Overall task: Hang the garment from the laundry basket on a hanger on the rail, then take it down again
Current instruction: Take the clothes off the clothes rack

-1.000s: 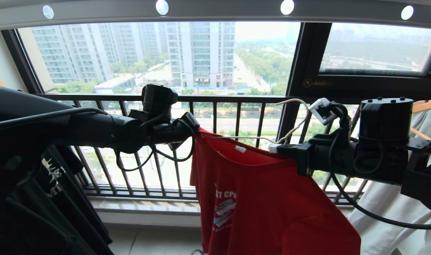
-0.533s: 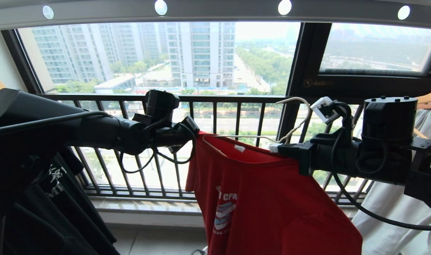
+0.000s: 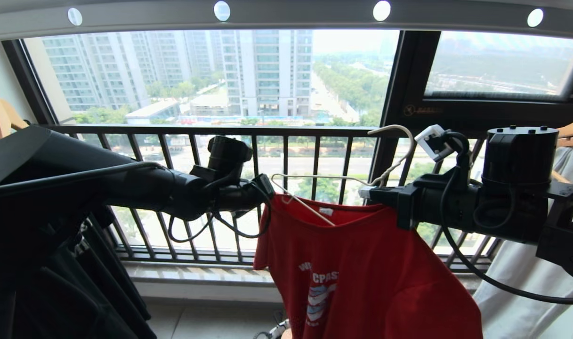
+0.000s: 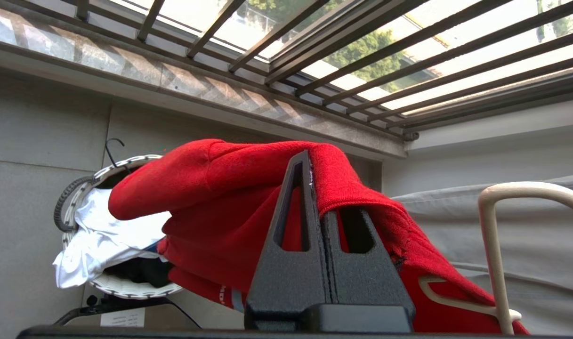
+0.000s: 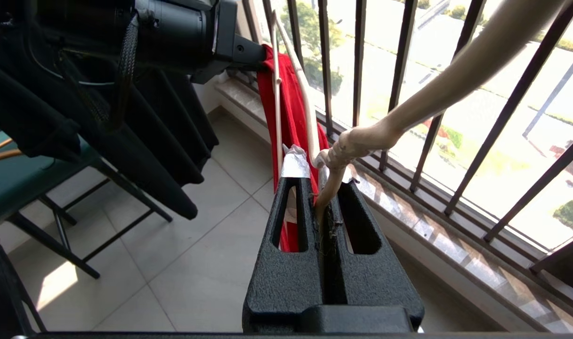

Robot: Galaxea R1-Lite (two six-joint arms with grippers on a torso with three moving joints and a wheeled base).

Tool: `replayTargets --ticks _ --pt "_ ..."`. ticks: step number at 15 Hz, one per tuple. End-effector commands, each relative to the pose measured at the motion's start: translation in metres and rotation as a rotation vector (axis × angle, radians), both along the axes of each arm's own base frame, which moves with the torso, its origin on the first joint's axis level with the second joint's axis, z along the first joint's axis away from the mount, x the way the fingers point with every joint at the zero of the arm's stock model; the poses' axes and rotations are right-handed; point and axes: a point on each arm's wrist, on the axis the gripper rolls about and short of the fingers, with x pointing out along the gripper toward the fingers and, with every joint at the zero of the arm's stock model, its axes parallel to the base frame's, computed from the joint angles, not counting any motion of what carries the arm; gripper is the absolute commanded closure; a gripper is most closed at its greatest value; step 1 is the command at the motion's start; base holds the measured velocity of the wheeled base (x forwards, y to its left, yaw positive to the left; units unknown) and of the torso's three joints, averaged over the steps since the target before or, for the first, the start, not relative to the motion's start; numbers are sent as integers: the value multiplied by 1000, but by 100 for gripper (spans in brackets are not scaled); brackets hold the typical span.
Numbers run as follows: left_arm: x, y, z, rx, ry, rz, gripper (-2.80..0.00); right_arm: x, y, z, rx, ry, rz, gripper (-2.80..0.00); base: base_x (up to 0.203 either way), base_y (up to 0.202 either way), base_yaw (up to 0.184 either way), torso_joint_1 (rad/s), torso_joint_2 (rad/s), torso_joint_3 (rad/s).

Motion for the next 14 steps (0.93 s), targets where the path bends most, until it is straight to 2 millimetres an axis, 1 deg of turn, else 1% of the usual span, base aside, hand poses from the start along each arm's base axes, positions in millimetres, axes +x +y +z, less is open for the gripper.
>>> replayTargets --ticks 1,5,8,10,13,14 --pt "-3 -5 -3 9 9 -8 0 1 0 0 1 -2 0 0 0 0 0 0 0 0" --pt "-11 -9 -4 29 10 -32 0 8 -2 -3 -2 6 -18 0 0 0 0 0 0 0" --pt "-18 -17 -7 40 19 -60 0 13 -5 -3 -1 7 -34 0 0 0 0 0 0 0" --pt "-22 -23 -10 82 7 -54 0 16 -6 -2 9 -20 -44 0 0 0 0 0 0 0" --pt "-29 -33 -11 109 -2 -63 0 22 -5 -5 15 -45 -69 0 0 0 0 0 0 0" --pt "-30 -33 -13 119 13 -65 0 22 -5 -5 15 -44 -71 0 0 0 0 0 0 0"
